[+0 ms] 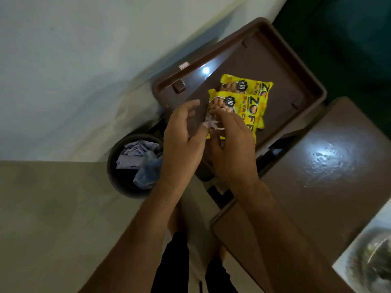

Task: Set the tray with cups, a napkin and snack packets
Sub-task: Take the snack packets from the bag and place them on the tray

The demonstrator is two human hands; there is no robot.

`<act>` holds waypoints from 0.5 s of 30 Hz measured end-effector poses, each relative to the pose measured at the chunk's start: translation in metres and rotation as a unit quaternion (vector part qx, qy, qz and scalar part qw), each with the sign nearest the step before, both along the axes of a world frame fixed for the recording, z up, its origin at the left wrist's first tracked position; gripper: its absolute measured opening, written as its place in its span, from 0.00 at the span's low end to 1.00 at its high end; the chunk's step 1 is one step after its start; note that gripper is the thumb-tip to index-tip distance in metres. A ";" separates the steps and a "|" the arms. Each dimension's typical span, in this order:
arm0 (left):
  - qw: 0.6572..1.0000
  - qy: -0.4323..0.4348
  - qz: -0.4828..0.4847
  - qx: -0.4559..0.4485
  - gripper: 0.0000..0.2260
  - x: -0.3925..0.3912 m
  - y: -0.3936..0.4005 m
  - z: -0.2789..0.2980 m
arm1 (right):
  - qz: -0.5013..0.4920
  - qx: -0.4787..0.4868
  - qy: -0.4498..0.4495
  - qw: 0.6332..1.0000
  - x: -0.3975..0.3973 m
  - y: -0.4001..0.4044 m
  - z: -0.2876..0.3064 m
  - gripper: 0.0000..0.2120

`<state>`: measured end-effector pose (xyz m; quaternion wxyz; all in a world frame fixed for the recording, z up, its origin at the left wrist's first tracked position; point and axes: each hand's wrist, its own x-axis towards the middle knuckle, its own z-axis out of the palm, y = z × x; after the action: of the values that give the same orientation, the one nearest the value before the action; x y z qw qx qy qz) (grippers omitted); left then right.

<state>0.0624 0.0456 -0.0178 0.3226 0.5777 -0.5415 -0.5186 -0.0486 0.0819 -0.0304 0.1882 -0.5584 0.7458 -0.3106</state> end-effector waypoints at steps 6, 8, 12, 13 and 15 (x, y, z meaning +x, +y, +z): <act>0.995 -0.035 -0.081 -0.039 0.21 -0.043 -0.029 -0.011 | -0.075 0.055 0.018 0.996 -0.036 0.010 -0.013 0.22; 0.983 -0.095 -0.124 -0.097 0.20 -0.054 -0.041 -0.015 | -0.083 0.061 0.017 0.995 -0.042 0.011 -0.015 0.22; 0.925 -0.229 -0.260 -0.153 0.24 -0.076 -0.073 -0.024 | -0.093 0.068 0.007 0.993 -0.051 0.012 -0.016 0.22; 0.904 -0.270 -0.296 -0.148 0.28 -0.080 -0.080 -0.026 | -0.096 0.068 0.006 0.993 -0.053 0.012 -0.017 0.22; 0.861 -0.344 -0.356 -0.117 0.36 -0.087 -0.091 -0.026 | -0.109 0.069 0.001 0.992 -0.055 0.010 -0.017 0.22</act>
<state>-0.0242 -0.0452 -0.0439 -0.0251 0.4455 -0.8436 -0.2988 -0.1041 0.0922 -0.0476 0.1912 -0.4598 0.8220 -0.2762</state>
